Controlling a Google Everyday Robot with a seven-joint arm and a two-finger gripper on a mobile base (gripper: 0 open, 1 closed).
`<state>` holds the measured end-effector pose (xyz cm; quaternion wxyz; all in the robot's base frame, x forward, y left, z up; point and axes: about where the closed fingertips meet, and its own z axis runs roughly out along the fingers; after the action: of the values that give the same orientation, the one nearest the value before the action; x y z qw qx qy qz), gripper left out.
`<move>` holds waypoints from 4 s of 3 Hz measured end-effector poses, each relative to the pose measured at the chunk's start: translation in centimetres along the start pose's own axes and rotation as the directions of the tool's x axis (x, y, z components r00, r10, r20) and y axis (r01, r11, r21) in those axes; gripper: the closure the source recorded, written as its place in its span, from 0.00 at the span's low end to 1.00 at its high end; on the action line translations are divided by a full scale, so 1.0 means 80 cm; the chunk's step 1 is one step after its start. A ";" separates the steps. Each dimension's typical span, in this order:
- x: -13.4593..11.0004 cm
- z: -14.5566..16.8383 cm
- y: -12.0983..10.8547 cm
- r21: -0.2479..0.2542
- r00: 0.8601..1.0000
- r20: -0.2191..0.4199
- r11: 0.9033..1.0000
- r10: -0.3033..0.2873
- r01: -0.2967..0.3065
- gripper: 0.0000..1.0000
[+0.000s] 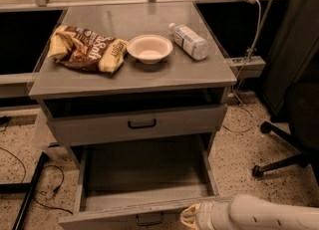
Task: Close middle drawer
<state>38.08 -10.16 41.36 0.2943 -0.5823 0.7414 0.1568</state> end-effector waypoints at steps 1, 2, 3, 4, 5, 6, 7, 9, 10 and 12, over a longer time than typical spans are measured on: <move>0.000 0.001 -0.001 0.002 1.000 0.000 1.000 0.000 0.000 0.81; 0.000 0.001 -0.001 0.002 1.000 0.000 1.000 0.000 0.000 0.57; 0.000 0.001 -0.001 0.002 1.000 0.000 1.000 0.000 0.000 0.34; -0.003 0.006 -0.002 0.002 1.000 -0.005 1.000 -0.017 0.017 0.11; -0.006 0.021 -0.018 -0.001 0.999 0.012 0.999 -0.035 0.035 0.15; -0.022 0.038 -0.049 0.008 0.996 0.016 0.996 -0.088 0.088 0.37; -0.054 0.053 -0.097 0.040 0.984 0.013 0.984 -0.176 0.176 0.62; -0.106 0.067 -0.232 0.178 0.955 -0.076 0.938 -0.287 0.296 1.00; -0.091 0.072 -0.268 0.218 0.959 -0.102 0.934 -0.266 0.282 1.00; -0.043 0.023 -0.193 0.170 0.970 -0.105 0.957 -0.218 0.233 1.00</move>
Offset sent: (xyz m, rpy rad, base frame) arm 0.0007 0.0001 -0.0003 -0.0005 -0.0019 -0.0016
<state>53.86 -10.63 43.75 0.3303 -0.6400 0.6932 0.0292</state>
